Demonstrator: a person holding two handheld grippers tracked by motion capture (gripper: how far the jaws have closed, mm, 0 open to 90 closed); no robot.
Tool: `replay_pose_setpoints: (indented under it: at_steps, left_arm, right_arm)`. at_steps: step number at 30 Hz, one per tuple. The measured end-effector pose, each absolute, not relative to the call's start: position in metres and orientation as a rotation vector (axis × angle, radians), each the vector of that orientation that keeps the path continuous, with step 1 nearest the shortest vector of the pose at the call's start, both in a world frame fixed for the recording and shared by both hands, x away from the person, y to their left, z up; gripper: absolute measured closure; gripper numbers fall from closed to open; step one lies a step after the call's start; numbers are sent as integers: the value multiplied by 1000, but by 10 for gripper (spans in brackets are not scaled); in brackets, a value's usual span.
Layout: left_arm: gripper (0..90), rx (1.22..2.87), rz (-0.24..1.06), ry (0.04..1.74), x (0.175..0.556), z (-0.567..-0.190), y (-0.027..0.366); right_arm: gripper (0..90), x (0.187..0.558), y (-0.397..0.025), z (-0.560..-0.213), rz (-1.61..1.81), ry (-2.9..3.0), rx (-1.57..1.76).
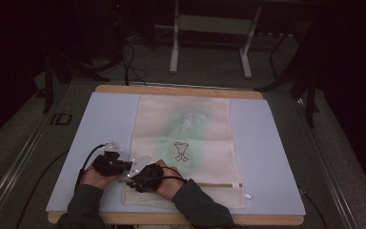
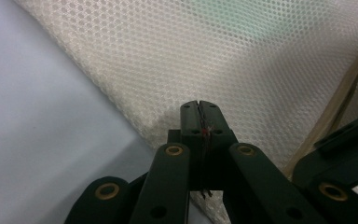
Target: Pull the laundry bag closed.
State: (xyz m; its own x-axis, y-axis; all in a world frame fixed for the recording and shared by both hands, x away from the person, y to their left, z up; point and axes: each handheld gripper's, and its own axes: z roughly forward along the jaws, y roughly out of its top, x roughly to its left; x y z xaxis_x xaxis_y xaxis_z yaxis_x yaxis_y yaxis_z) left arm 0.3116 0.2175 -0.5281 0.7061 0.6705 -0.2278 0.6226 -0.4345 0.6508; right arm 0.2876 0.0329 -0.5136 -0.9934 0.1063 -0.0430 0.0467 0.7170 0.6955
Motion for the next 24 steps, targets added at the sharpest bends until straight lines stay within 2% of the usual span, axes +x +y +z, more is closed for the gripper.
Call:
replay_pose_setpoints:
  at_steps: [12, 24]
  left_arm:
    - [893, 2142, 98, 975, 311, -526, 221]
    - [894, 2080, 154, 1026, 311, -522, 233]
  right_arm:
    - [779, 291, 42, -519, 1146, 2841, 132]
    - [752, 296, 55, -519, 1142, 2842, 133]
